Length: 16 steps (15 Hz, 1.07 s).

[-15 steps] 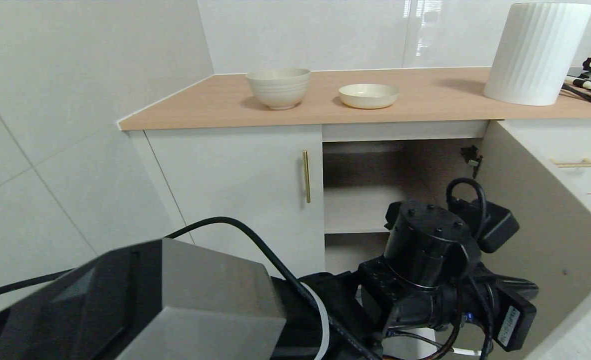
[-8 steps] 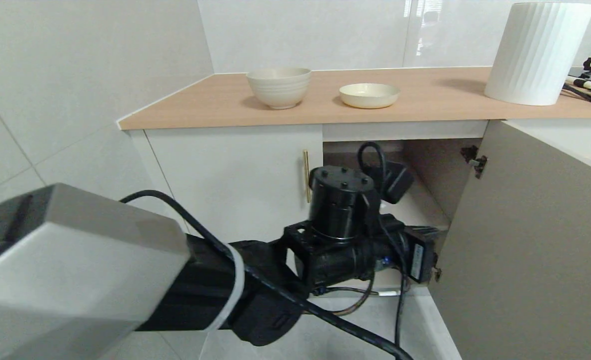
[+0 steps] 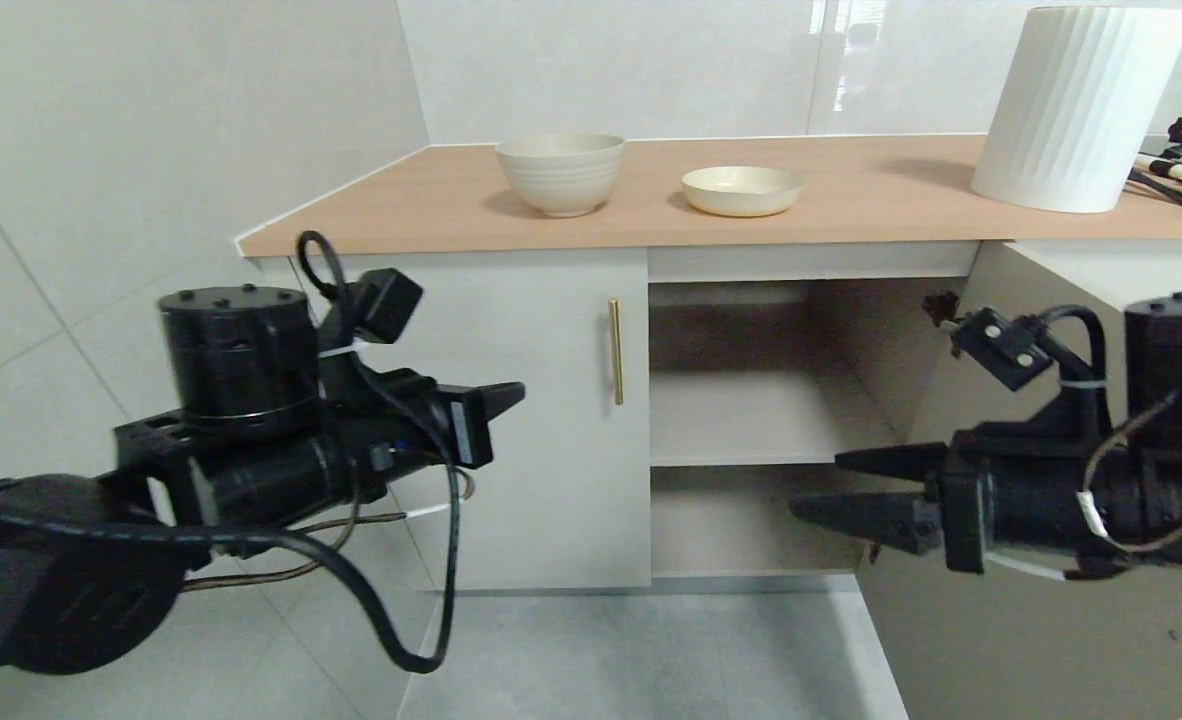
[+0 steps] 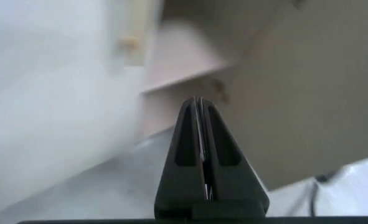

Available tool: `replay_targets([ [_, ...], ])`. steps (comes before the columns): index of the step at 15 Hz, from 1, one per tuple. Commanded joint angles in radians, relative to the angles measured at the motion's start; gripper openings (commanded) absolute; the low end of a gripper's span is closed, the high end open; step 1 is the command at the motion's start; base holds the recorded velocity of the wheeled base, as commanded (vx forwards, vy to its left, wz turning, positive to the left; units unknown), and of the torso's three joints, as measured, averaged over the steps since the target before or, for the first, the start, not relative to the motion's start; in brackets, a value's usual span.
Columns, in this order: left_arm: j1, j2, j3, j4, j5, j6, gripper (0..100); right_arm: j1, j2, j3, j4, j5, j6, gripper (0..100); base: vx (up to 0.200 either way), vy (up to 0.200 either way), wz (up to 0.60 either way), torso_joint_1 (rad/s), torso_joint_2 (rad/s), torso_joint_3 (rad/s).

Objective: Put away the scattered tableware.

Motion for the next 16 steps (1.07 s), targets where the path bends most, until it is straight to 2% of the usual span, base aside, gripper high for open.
replay_targets([
  [1, 0.060, -0.139, 0.075, 0.004, -0.001, 0.000, 0, -0.026, 0.153, -0.119, 0.006, -0.020, 0.004, 100, 0.000, 0.000, 0.00, 0.000, 0.00, 0.000],
  [2, 0.060, -0.147, 0.079, 0.004, -0.001, 0.000, 0, -0.037, 0.170, -0.130, 0.010, -0.050, 0.007, 100, 0.000, 0.000, 0.00, 0.000, 0.00, 0.000],
  [3, 0.060, -0.144, 0.074, 0.006, -0.001, 0.003, 100, -0.040, 0.207, -0.140, 0.006, -0.123, 0.007, 100, 0.000, 0.000, 0.00, 0.000, 0.00, 0.000],
  [8, 0.060, -0.148, 0.082, 0.003, -0.030, 0.024, 100, -0.046, 0.103, -0.157, 0.055, -0.198, 0.015, 100, 0.000, 0.000, 0.00, 0.000, 0.00, 0.000],
  [10, 0.060, -0.148, 0.065, 0.026, -0.025, 0.026, 100, -0.048, 0.057, -0.196, 0.149, -0.261, 0.015, 100, 0.000, 0.000, 0.00, 0.000, 0.00, 0.000],
  [13, 0.060, -0.180, 0.040, 0.098, -0.021, 0.027, 100, -0.046, 0.018, -0.226, 0.179, -0.403, 0.015, 100, 0.000, 0.000, 0.00, 0.000, 0.00, 0.000],
  [16, 0.060, -0.206, 0.036, 0.121, -0.021, 0.027, 100, -0.045, -0.008, -0.229, 0.214, -0.405, 0.014, 100, 0.000, 0.000, 0.00, 0.000, 0.00, 0.000],
])
